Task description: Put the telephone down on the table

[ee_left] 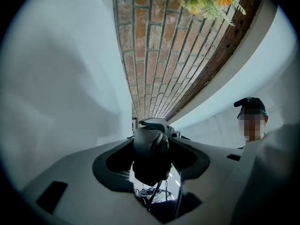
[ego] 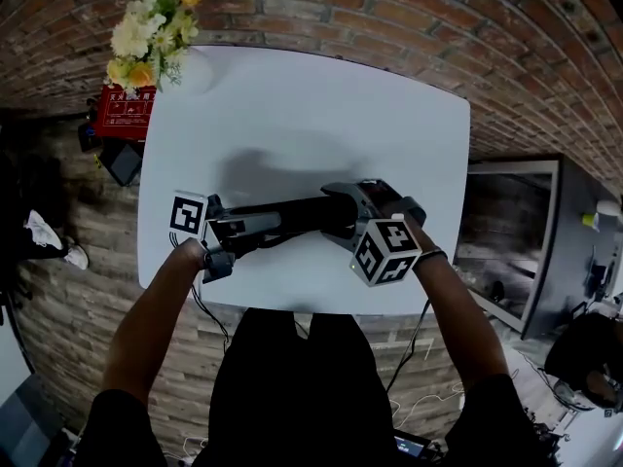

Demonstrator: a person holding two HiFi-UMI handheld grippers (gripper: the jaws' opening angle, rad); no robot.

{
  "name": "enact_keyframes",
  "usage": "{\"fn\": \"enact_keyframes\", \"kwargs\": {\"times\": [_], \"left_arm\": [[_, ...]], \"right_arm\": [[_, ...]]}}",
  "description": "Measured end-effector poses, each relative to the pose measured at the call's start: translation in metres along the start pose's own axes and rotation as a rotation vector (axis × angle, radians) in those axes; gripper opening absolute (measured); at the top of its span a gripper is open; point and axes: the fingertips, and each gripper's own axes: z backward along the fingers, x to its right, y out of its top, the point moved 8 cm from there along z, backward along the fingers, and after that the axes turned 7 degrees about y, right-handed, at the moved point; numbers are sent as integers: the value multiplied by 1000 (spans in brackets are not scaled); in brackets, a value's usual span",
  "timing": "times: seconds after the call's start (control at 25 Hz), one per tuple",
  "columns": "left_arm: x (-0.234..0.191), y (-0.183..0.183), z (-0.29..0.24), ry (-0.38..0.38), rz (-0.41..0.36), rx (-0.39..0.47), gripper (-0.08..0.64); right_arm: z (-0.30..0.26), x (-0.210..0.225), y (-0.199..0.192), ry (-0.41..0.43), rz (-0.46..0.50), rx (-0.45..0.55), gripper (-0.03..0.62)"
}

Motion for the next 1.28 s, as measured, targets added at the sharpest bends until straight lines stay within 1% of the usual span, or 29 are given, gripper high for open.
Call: {"fn": "enact_keyframes", "kwargs": {"times": [0.08, 0.12, 0.28, 0.44, 0.52, 0.6, 0.76, 0.96, 1.04, 1.2, 1.28], "left_arm": [[1, 2, -2, -7, -4, -9, 236], [1, 2, -3, -9, -3, -14, 236], [-2, 4, -5, -6, 23, -18, 236], [-2, 10, -5, 7, 26, -16, 238], [-2, 13, -3, 23, 12, -15, 252], [-3, 15, 2, 44, -1, -5, 299], [-7, 18, 17, 94, -25, 31, 335], [-11, 19, 25, 143, -45, 73, 336], [-12, 19, 28, 182, -66, 83, 336], [-14, 22, 36, 307, -170, 125, 336], [-14, 23, 39, 356, -210, 147, 336]], "right_arm": [[-2, 0, -1, 3, 12, -14, 327], [-2, 0, -2, 4, 9, -12, 302], [-4, 1, -5, 8, -18, 6, 298], [-6, 3, -8, -19, -39, 35, 295], [-8, 5, -10, -33, -48, 44, 295], [-9, 8, -12, -42, -61, 48, 295], [-10, 14, -18, -51, -100, 57, 293], [-18, 20, -27, -51, -135, 45, 295], [-23, 22, -29, -46, -152, 41, 295], [-32, 28, -33, -50, -181, 36, 295], [-35, 31, -37, -51, -200, 30, 295]]}}
